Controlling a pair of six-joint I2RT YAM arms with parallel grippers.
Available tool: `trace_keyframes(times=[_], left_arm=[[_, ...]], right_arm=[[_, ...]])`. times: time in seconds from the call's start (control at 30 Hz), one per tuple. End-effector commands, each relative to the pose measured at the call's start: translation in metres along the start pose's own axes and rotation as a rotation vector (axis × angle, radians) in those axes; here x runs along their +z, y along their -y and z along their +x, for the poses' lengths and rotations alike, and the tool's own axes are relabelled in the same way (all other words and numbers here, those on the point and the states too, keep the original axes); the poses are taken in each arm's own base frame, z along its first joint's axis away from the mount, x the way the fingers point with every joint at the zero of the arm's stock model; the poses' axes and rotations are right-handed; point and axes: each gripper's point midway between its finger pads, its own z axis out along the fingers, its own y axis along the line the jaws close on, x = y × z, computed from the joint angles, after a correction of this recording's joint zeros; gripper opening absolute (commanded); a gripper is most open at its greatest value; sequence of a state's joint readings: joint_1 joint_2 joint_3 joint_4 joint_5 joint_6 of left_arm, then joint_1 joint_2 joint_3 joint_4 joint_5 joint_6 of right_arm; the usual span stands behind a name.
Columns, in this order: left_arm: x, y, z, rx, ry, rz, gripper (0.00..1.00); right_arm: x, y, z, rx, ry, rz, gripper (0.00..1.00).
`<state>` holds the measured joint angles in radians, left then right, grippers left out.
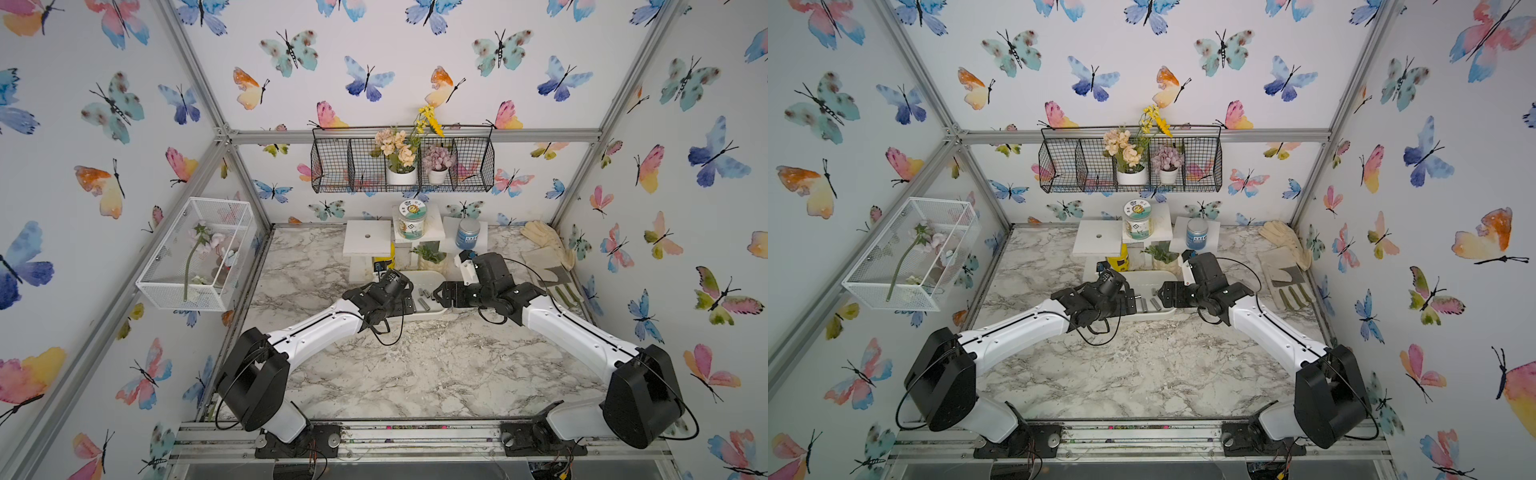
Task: Put the socket on the desktop into the storage box
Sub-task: Reset both arms
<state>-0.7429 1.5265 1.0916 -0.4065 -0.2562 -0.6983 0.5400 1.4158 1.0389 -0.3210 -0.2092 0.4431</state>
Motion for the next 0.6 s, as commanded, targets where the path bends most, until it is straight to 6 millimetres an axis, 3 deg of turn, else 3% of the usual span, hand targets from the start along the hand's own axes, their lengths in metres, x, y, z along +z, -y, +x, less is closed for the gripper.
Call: trace_keyframes(times=[0.0, 0.2, 0.33, 0.57], left_arm=[[-0.017, -0.025, -0.020, -0.031, 0.071, -0.040, 0.99], [-0.031, -0.072, -0.042, -0.085, 0.136, -0.103, 0.99], [-0.040, -0.110, -0.059, -0.118, 0.185, -0.164, 0.99], [-0.050, -0.172, -0.084, -0.179, 0.267, -0.276, 0.99]], right_arm=[[-0.005, 0.009, -0.019, -0.012, 0.051, 0.053, 0.98], [-0.028, 0.047, -0.049, 0.013, 0.154, 0.186, 0.98], [-0.056, 0.092, -0.074, 0.077, 0.247, 0.315, 0.98], [-0.104, 0.144, -0.101, 0.125, 0.417, 0.565, 0.98]])
